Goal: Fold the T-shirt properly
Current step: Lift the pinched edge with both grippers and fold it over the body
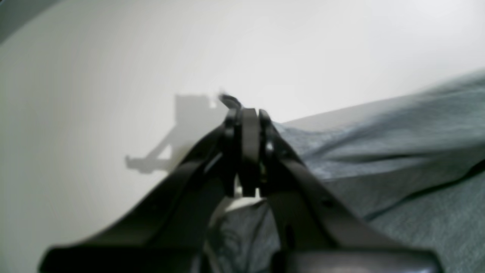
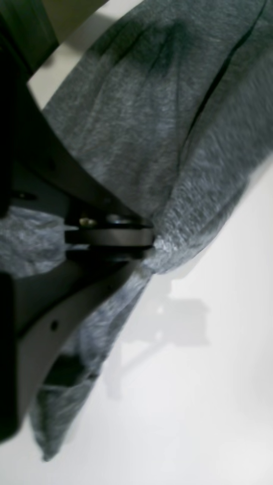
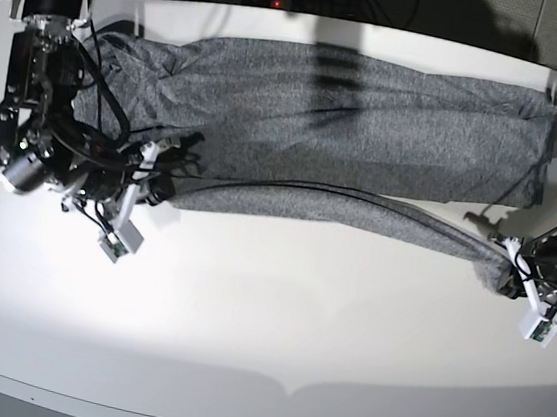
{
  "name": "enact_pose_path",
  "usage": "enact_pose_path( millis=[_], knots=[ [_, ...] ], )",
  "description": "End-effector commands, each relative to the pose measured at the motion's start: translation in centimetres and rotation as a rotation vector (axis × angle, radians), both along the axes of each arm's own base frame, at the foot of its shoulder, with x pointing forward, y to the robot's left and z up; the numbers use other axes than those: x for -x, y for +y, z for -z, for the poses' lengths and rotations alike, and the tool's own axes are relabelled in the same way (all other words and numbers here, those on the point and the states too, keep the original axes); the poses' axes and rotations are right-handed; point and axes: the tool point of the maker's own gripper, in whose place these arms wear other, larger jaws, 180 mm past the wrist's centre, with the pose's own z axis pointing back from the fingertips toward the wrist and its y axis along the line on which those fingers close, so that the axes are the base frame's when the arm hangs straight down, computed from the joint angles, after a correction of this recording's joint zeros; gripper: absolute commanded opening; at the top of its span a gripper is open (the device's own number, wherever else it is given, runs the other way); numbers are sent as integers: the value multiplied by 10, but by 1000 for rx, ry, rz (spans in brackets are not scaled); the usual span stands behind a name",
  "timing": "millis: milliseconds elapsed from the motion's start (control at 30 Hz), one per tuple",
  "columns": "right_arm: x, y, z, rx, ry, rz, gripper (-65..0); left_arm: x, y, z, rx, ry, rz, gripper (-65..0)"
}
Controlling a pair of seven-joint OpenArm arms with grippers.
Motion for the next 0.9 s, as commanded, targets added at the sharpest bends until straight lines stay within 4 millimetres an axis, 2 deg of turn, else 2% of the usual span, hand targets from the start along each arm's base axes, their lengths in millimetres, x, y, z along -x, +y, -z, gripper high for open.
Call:
enact_pose_path(
  millis=[0, 300, 633, 867],
  knots=[
    [-5, -4, -15, -2, -54, 2, -650, -5, 5, -15, -12, -42, 4, -650],
    [21, -19, -27, -29, -80, 58, -650, 19, -3, -11, -59, 0, 48, -650],
    [47, -11, -32, -14, -76, 23, -650, 38, -18, -25, -146, 18, 111, -650],
    [61, -16, -22, -1, -31, 34, -650, 63, -16, -7, -194, 65, 106, -650]
  ],
)
